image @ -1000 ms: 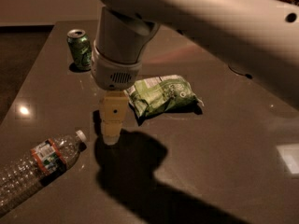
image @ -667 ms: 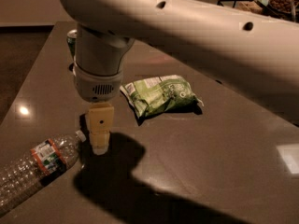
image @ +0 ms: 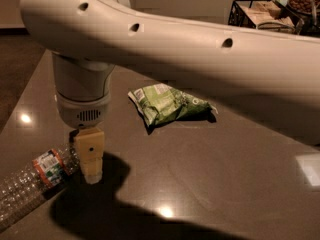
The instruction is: Pick water bottle
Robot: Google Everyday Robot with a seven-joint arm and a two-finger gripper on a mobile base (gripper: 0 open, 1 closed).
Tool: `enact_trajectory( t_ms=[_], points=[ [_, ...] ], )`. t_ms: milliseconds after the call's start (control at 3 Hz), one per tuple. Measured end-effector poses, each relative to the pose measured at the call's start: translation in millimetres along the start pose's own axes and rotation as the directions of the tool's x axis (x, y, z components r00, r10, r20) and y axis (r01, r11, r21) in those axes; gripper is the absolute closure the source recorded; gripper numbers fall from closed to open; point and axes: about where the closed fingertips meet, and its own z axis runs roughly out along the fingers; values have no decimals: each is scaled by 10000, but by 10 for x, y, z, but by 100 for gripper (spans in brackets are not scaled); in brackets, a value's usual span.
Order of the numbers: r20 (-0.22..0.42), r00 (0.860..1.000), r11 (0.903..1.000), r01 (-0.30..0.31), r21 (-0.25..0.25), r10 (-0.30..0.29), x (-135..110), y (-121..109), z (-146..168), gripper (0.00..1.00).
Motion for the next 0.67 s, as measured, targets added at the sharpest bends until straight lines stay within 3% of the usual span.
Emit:
enact_trajectory(
  t_ms=[667],
  points=[
    [-535,9983,9997,216,-97,-221,-180,211,234,0]
  ],
)
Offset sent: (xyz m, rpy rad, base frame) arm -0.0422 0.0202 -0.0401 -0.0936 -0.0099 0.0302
